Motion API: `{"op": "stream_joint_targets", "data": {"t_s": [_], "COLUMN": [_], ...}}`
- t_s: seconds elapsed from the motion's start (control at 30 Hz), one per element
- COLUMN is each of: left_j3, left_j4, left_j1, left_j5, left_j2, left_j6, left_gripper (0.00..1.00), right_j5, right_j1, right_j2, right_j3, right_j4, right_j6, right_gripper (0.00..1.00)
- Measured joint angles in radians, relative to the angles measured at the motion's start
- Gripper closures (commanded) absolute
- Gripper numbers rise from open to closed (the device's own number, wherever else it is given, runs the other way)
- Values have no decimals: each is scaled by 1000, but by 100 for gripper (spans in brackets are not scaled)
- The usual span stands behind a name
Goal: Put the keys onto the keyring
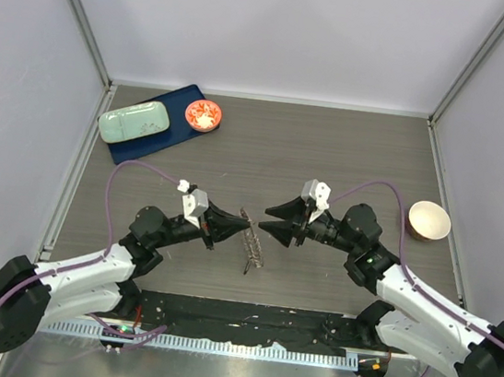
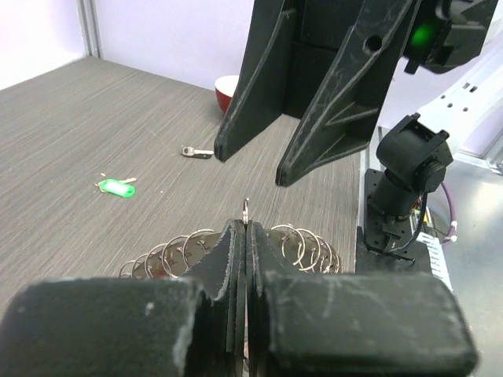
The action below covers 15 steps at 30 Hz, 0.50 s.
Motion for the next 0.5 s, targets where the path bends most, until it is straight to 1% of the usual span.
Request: {"op": "stream_joint_targets", "data": {"t_s": [0.3,0.5], "left_j3": [28,29], "left_j4": [14,14], "left_j1": [0,0], "left_j5": [10,17], "left_j2": [13,13], "left_j6": [-27,-36], "left_gripper": [100,100], "right_j5": [-27,-51], "right_j1": [-4,-5], "right_j2": [66,79], "right_j3": [-24,-27], "right_j4": [76,107], "right_j6": [9,22], "right_gripper": [56,58]}}
